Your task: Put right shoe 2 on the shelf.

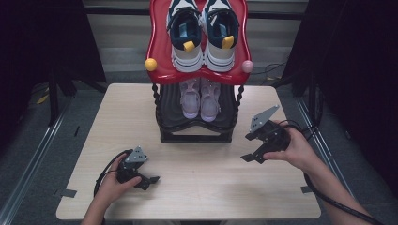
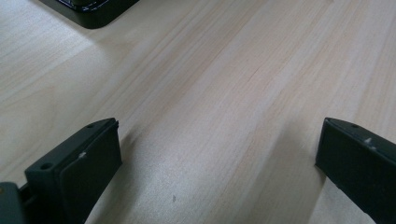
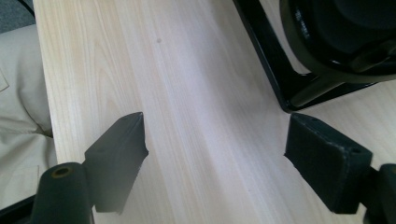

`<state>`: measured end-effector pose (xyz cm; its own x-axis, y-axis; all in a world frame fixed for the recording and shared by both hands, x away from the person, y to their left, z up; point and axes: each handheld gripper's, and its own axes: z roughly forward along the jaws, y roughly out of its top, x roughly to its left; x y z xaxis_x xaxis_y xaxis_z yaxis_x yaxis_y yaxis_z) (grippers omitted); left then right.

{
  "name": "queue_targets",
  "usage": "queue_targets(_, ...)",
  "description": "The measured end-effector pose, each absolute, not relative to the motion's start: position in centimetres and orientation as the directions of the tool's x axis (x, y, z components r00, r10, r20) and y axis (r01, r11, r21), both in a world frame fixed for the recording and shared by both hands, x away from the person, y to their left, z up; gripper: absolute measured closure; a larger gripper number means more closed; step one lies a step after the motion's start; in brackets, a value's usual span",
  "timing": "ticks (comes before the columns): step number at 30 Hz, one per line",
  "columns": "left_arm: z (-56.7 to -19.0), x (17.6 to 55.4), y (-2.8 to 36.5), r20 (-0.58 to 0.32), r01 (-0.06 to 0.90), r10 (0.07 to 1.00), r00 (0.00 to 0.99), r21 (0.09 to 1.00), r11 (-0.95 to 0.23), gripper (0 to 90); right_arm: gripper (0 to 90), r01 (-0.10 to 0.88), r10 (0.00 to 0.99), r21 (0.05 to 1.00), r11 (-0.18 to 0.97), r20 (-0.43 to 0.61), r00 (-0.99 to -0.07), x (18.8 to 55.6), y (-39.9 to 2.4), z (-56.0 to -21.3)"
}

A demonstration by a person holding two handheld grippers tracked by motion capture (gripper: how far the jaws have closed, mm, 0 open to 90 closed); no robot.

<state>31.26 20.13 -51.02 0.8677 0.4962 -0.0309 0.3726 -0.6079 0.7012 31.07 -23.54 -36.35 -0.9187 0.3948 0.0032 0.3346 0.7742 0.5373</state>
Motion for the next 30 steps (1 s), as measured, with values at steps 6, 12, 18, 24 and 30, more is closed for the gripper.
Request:
queue_targets(6,-51.0,31.3,20.1,-0.03,0.372,0.496,0.868,0.701,-0.608,0.0,19.9,0.353,0.4,0.54,0.764,0.032,-0.916,30.9,-23.6,-37.7)
queue_targets(12,-51.0,31.3,20.1,-0.031,0.372,0.496,0.868,0.701,-0.608,0.0,19.8,0.351,0.393,0.55,0.758,0.046,-0.919,30.8,-23.6,-39.1)
queue_targets(18,-51.0,31.3,20.1,-0.031,0.373,0.496,0.868,0.701,-0.608,0.0,19.9,0.359,0.395,0.546,0.757,0.056,-0.917,30.4,-23.5,-40.5)
queue_targets(24,-51.0,31.3,20.1,-0.03,0.372,0.497,0.867,0.702,-0.608,0.0,19.4,0.363,0.399,0.553,0.75,0.059,-0.915,30.1,-23.7,-41.4)
queue_targets(30,-51.0,31.3,20.1,-0.03,0.372,0.496,0.868,0.701,-0.608,0.0,18.0,0.375,0.404,0.55,0.746,0.074,-0.912,29.7,-23.9,-42.7)
